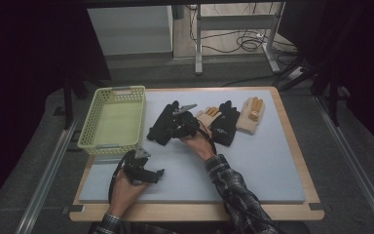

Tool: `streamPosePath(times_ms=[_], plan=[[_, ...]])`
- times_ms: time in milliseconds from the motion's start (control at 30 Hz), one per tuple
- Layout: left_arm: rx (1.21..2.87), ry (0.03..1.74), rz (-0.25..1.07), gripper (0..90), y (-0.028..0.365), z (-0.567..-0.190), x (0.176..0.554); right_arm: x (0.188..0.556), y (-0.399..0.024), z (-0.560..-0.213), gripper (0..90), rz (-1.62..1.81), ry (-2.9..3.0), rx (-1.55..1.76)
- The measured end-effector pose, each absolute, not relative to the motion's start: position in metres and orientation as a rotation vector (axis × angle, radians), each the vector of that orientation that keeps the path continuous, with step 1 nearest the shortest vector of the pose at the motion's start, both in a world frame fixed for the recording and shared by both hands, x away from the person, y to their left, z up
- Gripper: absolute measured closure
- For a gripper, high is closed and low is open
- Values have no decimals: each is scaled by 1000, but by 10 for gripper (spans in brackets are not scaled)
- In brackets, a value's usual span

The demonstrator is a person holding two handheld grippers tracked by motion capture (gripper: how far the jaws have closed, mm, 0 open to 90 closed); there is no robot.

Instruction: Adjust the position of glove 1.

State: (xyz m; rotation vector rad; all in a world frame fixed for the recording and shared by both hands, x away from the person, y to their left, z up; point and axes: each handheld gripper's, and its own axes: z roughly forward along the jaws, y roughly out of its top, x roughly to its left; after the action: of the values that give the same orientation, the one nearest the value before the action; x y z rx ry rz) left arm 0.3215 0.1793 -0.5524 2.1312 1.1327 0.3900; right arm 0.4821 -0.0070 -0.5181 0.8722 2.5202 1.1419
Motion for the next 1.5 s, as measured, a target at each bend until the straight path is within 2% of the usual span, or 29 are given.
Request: streamPosePath(times_ms=[133,200,267,333,367,400,433,467,500,600,1033,1300,1367,1433,1467,1500], plan=[[2131,1133,390,0,179,-552,322,489,7,-529,288,1098,2520,891],[2131,1133,390,0,179,-552,322,492,11,-533,290,1064,2535,887],[2132,1133,390,0,179,-552,322,493,11,-533,332,1071,2543,907],[2132,1133,390,0,179,-552,322,493,11,-532,473,1080,2567,896],[2132,1133,390,0,179,-552,322,493,11,-532,473,1080,2567,896],[2132,1133,390,0,179,-552,322,492,10,-533,565,1109,2589,888],[2132,1134,390,0,179,-552,322,491,9,-535,720,1162,2617,890],[2132,1134,390,0,179,-552,322,491,8,-535,761,1188,2632,898],[2132,1134,390,0,179,-552,322,491,8,-535,761,1188,2632,898],[2132,1134,389,0,179,-552,322,490,8,-533,873,1189,2635,893],[2143,1128,390,0,180,-552,322,481,5,-518,884,1145,2590,799],[2145,1127,391,0,180,-552,322,458,-11,-487,872,1074,2624,708],[2145,1126,392,0,180,-552,322,458,-18,-486,814,1074,2619,739],[2146,1126,391,0,180,-552,322,464,-23,-487,627,1107,2602,794],[2146,1126,391,0,180,-552,322,464,-23,-487,627,1107,2602,794],[2143,1128,390,0,180,-552,322,472,-25,-493,514,1134,2553,838]])
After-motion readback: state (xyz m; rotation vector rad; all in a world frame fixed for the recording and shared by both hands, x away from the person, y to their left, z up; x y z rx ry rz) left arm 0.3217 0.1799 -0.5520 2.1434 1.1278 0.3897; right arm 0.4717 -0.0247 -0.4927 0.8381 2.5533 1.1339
